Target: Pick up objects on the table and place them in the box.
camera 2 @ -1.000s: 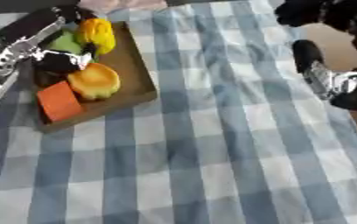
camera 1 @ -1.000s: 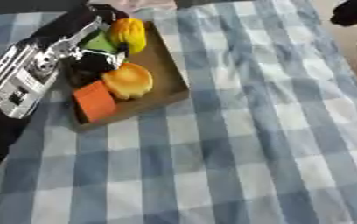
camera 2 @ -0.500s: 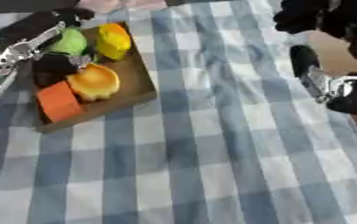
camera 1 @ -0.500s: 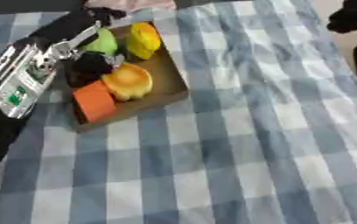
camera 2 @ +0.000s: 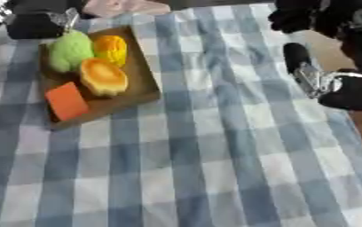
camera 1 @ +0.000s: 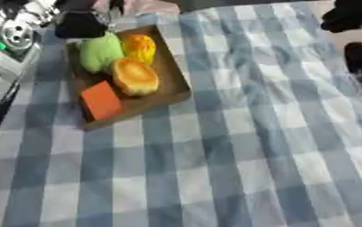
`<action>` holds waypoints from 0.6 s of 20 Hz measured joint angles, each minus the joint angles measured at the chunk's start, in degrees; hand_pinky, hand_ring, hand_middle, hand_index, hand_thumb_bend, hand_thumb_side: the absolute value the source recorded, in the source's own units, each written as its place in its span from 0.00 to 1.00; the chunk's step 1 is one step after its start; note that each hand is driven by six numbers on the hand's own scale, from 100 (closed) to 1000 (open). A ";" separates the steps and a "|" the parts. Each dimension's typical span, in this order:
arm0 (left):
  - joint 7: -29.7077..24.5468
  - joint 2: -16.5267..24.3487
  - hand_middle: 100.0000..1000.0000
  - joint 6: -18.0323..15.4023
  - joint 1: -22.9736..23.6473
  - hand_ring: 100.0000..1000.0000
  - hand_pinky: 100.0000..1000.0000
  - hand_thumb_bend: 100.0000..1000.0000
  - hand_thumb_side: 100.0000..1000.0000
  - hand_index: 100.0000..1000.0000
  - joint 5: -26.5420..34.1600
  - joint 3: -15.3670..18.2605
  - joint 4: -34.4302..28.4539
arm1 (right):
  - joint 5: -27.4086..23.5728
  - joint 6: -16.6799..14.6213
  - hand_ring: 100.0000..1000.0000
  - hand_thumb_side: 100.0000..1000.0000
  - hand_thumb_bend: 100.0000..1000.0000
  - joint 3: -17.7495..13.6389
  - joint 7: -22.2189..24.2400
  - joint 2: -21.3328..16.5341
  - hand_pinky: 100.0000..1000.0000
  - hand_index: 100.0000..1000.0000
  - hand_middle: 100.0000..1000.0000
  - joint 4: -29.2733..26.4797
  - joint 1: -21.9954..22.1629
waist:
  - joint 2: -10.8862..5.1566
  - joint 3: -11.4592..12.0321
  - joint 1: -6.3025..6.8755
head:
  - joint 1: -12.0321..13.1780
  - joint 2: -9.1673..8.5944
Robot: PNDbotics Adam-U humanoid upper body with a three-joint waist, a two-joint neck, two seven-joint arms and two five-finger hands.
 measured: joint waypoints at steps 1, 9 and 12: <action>2.18 1.11 0.74 1.13 1.08 0.71 0.87 0.00 0.40 0.84 3.10 0.80 -3.36 | -0.17 -0.09 0.77 0.27 0.00 -0.17 -0.21 -0.07 0.79 0.85 0.73 0.00 0.39 | -0.39 0.42 -0.23 | -0.38 0.39; 18.58 11.32 0.74 2.35 17.52 0.71 0.88 0.00 0.47 0.85 27.08 8.26 -26.57 | -1.49 -1.35 0.77 0.28 0.00 -1.97 -2.38 -0.39 0.79 0.85 0.73 0.00 3.44 | -2.89 3.04 -1.98 | -3.17 2.74; 22.89 13.42 0.73 -2.43 26.30 0.70 0.87 0.00 0.53 0.84 32.45 11.20 -28.02 | -1.87 -2.20 0.77 0.29 0.00 -2.66 -3.31 -0.39 0.79 0.85 0.73 0.00 4.62 | -3.26 3.93 -2.95 | -4.05 3.06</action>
